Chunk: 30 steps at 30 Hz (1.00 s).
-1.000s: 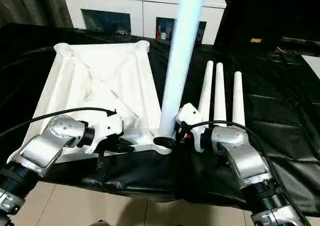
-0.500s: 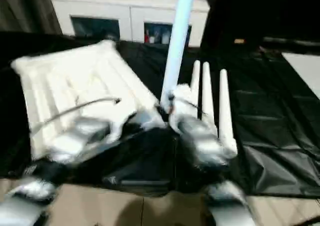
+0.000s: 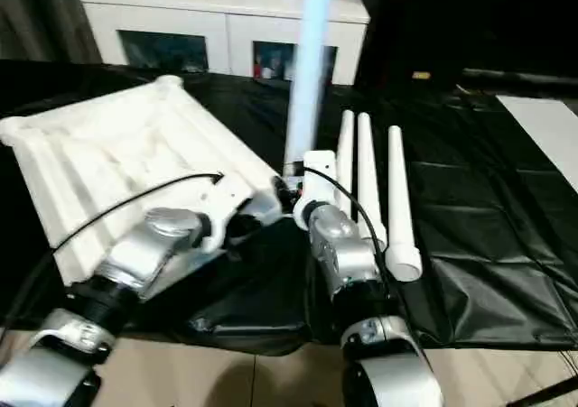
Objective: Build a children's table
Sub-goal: Rotate leg to tighten
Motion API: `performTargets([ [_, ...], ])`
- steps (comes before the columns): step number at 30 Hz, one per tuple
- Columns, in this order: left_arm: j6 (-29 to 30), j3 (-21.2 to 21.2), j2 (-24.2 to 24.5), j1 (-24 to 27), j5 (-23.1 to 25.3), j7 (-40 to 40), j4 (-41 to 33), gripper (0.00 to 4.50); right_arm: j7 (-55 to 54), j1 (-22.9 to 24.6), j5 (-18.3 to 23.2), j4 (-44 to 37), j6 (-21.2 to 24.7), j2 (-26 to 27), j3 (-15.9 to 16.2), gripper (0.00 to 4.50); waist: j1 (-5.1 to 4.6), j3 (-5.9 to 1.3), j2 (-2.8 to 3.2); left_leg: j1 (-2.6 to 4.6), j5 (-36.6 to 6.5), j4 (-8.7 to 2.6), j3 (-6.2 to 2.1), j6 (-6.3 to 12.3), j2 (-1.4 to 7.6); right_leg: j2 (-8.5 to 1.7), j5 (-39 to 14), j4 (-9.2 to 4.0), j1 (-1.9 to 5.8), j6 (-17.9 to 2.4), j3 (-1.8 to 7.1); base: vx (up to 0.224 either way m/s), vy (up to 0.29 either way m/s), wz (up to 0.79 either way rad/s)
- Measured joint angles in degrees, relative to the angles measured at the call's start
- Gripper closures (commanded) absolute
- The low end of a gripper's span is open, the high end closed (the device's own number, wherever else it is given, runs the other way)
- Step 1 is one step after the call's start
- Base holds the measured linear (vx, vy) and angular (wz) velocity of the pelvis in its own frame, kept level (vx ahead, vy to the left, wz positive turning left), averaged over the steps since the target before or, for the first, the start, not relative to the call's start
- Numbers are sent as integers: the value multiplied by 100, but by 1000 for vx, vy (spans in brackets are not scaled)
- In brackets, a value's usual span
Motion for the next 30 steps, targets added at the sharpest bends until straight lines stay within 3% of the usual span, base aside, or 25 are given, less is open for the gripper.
performTargets([
  [3, -39, -68, 150, 32, 9, -191, -134, 450, 430, 174, 27, -365, 159, -215, 180, 59, 28, 5, 7, -9, 0, -6, 0, 0, 2, 2, 16, 0, -7, 0, 0, 0, 0, 0],
  [9, -501, -248, 881, 341, -90, -1197, -682, 450, 2079, 789, 62, -1543, 501, -1355, 937, 41, 99, 13, 20, -23, 1, -6, 5, 4, 3, 3, -7, -10, -17, -14, 3, 0, 0, 0],
  [14, -925, -501, 1659, 628, -292, -2399, -1276, 450, 3618, 1303, 96, -2405, 453, -2361, 1401, 41, 302, 17, 26, -25, -10, -3, 14, 35, 2, -2, -47, -9, -22, -16, 15, 10, 3, 1],
  [16, -939, -549, 1741, 636, -293, -2609, -1339, 450, 3929, 1323, 135, -2538, 456, -2502, 1479, 41, 341, 19, 30, -24, -12, 2, 23, 36, 1, -8, -47, -6, -22, -16, 19, 0, 0, 0],
  [22, -950, -642, 1754, 679, -294, -2747, -1416, 450, 4251, 1324, 152, -2740, 395, -2725, 1598, 41, 332, 20, 30, -5, -11, 8, 23, 31, 3, -8, -45, 12, -9, -19, 21, 0, 0, 0],
  [30, -971, -639, 1785, 682, -285, -2780, -1415, 450, 4425, 1330, 114, -2736, 390, -2789, 1696, 123, 332, 20, 30, -7, -7, 6, 21, 24, 6, -7, -45, 19, -9, -18, 19, 0, 0, 0],
])
